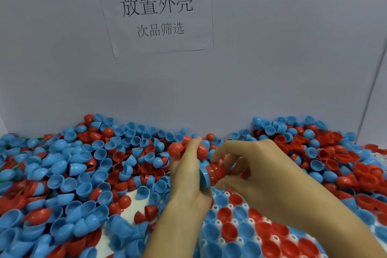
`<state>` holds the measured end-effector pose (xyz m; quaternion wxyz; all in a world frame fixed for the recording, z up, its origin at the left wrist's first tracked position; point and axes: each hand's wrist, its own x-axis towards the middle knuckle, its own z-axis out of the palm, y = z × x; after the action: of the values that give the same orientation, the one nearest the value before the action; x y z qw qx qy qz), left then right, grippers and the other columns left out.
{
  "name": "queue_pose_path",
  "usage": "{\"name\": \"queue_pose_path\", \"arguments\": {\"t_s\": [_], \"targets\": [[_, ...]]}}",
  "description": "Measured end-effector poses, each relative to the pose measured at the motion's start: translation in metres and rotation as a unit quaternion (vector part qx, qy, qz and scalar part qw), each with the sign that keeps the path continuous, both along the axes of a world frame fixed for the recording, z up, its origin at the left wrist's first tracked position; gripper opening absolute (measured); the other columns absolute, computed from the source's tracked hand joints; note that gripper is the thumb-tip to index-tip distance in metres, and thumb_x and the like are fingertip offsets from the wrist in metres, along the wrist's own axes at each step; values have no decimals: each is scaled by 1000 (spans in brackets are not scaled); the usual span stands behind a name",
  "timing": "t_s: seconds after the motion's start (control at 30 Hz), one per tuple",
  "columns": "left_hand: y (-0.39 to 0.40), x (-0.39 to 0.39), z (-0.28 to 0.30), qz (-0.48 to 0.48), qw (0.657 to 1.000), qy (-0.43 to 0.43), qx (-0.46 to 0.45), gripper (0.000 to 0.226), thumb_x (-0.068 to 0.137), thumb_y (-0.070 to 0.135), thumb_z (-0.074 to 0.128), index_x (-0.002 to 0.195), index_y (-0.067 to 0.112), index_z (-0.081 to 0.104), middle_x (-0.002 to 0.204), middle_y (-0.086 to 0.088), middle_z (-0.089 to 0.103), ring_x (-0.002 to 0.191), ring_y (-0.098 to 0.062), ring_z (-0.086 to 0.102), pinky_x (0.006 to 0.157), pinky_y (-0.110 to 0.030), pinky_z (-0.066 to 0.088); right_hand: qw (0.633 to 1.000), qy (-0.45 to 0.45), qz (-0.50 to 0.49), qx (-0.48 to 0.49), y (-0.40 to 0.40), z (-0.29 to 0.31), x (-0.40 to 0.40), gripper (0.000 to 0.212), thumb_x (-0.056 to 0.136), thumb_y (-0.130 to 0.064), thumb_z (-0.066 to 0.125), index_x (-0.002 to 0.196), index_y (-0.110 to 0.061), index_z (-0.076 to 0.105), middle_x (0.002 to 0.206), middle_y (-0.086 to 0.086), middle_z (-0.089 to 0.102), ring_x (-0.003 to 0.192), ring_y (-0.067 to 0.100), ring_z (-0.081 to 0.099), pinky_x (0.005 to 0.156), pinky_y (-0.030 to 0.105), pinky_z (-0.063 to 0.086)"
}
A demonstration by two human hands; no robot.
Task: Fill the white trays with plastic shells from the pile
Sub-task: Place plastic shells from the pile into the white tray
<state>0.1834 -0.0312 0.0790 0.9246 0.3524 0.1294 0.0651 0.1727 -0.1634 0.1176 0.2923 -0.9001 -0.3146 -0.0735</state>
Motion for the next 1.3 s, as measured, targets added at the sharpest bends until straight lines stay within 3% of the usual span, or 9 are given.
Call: {"name": "queue_pose_path", "arguments": {"t_s": [0.33,0.47,0.63,0.73,1.0,1.1,1.2,1.23,1.3], "targets": [[3,0,1,-4,1000,7,-24,27,92,27,67,110,8,64,77,-9,69,57,-21,71,48,-32,56,999,17,23,-14,3,11,7,24,82,-27,80,102,-36,68,75,-21,66,75,-8,64,65,8,51],[7,1,2,9,998,16,-59,35,95,29,64,121,5,66,100,-14,73,74,-24,73,55,-34,61,1000,17,19,10,7,16,6,25,77,-29,84,96,-34,68,72,-19,67,71,-6,64,65,6,48],[13,4,-6,11,986,7,-168,12,94,18,65,85,11,62,64,-5,68,49,-8,66,43,-20,53,999,4,-2,42,7,20,4,21,80,-35,79,99,-38,69,78,-18,70,76,-7,66,74,11,55],[16,1,-2,38,980,-14,-195,31,96,-7,56,80,19,52,59,5,58,43,3,57,41,-7,40,994,31,16,108,5,19,3,13,90,-29,70,96,-40,68,78,-20,73,76,-5,69,77,12,55],[25,6,-1,63,986,77,-134,23,88,27,73,104,14,62,86,-7,60,61,-12,54,36,-16,42,986,11,-24,162,-3,16,10,24,97,-13,57,97,-36,65,77,-7,74,68,17,72,66,37,61],[30,8,-4,90,988,75,-97,25,90,26,71,110,15,61,85,-6,61,56,-12,57,36,-17,43,996,25,-49,-66,-20,30,19,34,94,-7,54,84,-37,68,70,-11,72,64,16,71,65,37,61],[35,9,-6,102,989,77,-80,22,91,23,70,110,14,64,83,-5,64,53,-12,62,36,-19,44,894,162,-74,-411,-25,41,35,42,91,-1,50,81,-35,73,66,-18,68,61,-2,68,66,19,59],[36,9,-7,99,989,81,-77,24,91,23,70,113,13,65,89,-7,68,55,-13,64,37,-20,45,883,156,-66,-437,-19,44,41,44,90,0,49,78,-34,73,68,-19,67,59,-5,66,63,15,56],[36,11,-10,84,990,85,-81,34,92,23,69,123,11,66,102,-11,71,58,-16,68,39,-22,48,951,94,-23,-295,-2,47,57,49,91,5,47,85,-39,69,88,-18,71,73,-8,66,68,11,54]]}}
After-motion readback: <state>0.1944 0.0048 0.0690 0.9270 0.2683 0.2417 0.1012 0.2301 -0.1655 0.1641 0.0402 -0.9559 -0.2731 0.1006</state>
